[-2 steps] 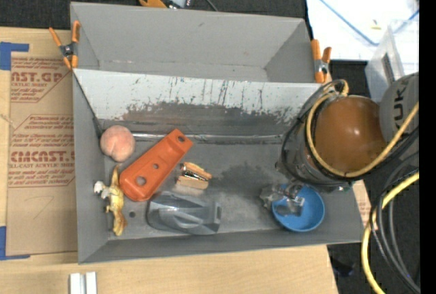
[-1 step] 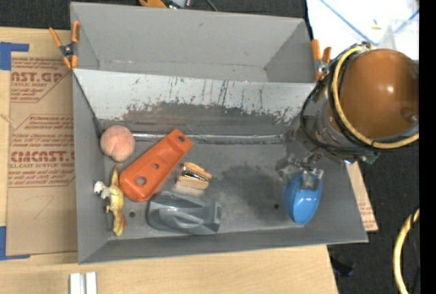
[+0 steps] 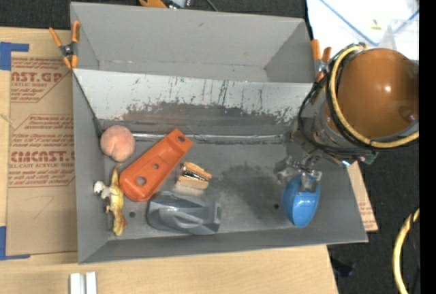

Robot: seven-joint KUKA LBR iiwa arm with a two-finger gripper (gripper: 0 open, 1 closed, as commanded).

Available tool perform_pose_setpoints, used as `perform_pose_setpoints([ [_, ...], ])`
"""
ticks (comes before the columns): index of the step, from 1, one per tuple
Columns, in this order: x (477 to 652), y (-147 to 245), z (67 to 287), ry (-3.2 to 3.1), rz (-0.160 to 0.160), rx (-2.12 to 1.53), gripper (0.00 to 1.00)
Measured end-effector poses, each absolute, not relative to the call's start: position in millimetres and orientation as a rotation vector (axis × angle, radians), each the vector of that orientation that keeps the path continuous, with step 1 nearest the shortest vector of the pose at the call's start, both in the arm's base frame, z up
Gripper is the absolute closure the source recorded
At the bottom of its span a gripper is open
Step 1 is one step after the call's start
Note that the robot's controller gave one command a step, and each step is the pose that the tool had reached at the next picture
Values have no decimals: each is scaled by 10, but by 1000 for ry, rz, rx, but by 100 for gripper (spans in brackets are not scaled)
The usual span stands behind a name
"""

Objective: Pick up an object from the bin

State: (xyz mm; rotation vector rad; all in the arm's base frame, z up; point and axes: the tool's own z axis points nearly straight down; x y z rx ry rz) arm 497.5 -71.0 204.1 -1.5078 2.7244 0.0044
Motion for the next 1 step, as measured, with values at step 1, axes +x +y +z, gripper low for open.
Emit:
perform_pose_setpoints([
  [1,5018,-799,1360,2567,-3,-1747,100],
])
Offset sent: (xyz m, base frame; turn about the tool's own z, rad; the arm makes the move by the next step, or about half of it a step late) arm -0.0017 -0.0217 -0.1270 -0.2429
